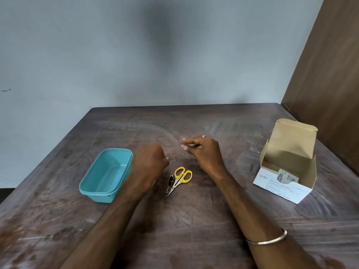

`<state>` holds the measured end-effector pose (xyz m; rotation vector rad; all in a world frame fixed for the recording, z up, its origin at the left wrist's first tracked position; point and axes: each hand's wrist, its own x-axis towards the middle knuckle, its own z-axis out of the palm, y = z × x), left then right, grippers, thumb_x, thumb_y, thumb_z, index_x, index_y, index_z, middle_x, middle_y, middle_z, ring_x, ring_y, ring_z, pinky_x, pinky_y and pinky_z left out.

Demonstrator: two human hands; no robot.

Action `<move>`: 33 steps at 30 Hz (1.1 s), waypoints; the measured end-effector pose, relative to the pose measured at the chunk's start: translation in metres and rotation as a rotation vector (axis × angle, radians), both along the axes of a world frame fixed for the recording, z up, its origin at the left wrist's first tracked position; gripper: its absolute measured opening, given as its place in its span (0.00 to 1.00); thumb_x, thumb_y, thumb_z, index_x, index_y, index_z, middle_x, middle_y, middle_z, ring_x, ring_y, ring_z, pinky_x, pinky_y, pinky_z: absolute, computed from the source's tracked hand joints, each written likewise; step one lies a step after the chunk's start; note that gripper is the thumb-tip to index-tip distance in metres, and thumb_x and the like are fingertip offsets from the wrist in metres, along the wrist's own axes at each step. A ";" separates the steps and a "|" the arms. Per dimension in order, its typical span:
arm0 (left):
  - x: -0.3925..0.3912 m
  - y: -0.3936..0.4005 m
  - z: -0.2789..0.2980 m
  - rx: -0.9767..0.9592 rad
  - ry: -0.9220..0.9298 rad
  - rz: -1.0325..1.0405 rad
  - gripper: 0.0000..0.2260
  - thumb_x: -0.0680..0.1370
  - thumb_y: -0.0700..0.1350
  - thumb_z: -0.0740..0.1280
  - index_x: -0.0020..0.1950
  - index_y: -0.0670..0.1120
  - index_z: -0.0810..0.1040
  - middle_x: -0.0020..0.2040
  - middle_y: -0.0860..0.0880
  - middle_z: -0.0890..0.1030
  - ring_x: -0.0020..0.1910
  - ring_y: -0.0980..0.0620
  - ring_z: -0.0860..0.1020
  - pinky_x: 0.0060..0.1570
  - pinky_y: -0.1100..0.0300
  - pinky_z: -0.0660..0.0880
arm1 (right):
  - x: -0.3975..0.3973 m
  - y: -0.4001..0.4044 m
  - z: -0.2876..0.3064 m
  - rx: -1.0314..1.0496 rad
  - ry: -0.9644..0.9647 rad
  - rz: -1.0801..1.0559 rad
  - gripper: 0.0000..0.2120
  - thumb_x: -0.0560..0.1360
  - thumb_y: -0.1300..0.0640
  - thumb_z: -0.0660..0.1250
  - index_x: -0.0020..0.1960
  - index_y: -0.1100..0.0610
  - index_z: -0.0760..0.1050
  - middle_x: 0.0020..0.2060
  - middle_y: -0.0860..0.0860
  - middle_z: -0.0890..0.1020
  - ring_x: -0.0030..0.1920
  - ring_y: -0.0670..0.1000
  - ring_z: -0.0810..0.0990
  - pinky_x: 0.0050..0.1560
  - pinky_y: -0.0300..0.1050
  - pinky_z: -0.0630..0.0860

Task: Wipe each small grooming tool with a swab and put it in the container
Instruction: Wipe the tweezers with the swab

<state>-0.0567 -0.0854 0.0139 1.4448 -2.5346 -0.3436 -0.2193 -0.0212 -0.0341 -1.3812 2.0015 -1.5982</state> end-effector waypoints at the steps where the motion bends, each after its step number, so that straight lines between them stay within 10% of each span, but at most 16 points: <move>1: -0.002 -0.002 0.003 -0.003 0.083 -0.006 0.08 0.74 0.46 0.72 0.40 0.43 0.85 0.37 0.45 0.84 0.37 0.47 0.82 0.44 0.53 0.80 | 0.001 0.000 0.000 0.006 0.005 0.004 0.08 0.72 0.60 0.77 0.50 0.52 0.87 0.49 0.48 0.87 0.41 0.36 0.81 0.46 0.29 0.76; 13: -0.037 0.001 -0.018 0.418 1.190 0.096 0.06 0.74 0.42 0.74 0.46 0.40 0.84 0.37 0.44 0.86 0.35 0.48 0.85 0.39 0.55 0.82 | 0.003 0.003 0.001 -0.012 0.148 -0.040 0.12 0.71 0.47 0.76 0.52 0.50 0.86 0.47 0.45 0.87 0.44 0.42 0.83 0.48 0.48 0.81; 33: -0.031 -0.012 -0.034 0.797 1.269 -0.072 0.03 0.76 0.38 0.70 0.47 0.41 0.84 0.43 0.43 0.86 0.39 0.50 0.83 0.37 0.61 0.81 | 0.005 0.002 0.002 -0.105 0.282 -0.051 0.09 0.73 0.50 0.70 0.47 0.52 0.86 0.40 0.45 0.86 0.40 0.44 0.80 0.42 0.48 0.78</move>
